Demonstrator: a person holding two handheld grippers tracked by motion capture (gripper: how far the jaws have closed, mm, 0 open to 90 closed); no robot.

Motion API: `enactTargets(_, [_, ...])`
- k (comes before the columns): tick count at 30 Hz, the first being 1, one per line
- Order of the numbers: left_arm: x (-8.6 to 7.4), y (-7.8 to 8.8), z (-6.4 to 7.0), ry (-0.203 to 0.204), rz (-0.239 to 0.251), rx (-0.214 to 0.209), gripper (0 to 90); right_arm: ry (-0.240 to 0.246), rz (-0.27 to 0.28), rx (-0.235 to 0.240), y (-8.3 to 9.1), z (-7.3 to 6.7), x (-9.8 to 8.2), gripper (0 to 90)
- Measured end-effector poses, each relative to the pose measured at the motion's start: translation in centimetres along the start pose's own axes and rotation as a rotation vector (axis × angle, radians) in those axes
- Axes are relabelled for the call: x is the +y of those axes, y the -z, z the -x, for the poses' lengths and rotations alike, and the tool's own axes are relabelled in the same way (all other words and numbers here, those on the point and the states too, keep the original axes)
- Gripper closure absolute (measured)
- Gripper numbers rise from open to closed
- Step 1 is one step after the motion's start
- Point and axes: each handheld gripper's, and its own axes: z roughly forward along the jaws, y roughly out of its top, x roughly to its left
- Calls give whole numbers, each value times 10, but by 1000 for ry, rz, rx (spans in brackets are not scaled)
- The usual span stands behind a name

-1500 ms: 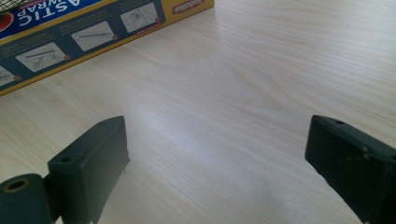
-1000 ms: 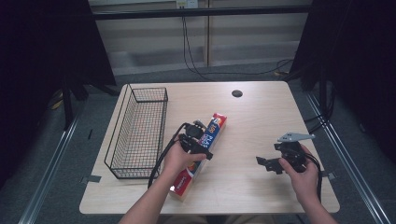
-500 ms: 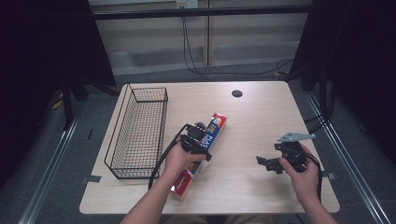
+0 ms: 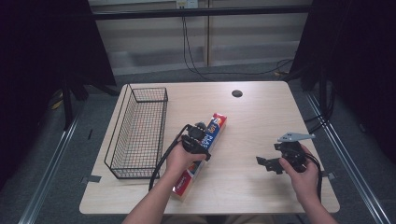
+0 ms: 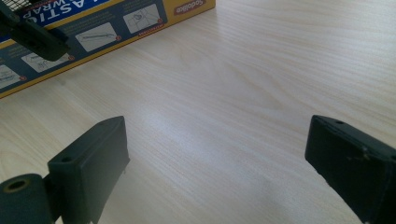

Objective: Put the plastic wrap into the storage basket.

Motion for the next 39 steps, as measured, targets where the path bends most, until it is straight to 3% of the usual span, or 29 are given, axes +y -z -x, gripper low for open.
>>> enactTargets(18, [4, -3, -1, 22, -39, 3, 292, -16, -7, -6, 1, 1, -1, 58])
enactTargets(21, [6, -3, -1, 9, -52, 2, 294, -17, -7, -6, 1, 1, -1, 58])
enactTargets(30, [9, -2, 0, 43, -89, 7, 322, -28, -7, -3, 1, 2, -1, 59])
enactTargets(36, [12, 2, -1, 49, -116, 51, 378, -30, -7, -3, 1, 2, -1, 60])
enactTargets(39, [11, 3, -3, 49, -121, 51, 386, -31, -8, -2, 1, 2, -1, 60])
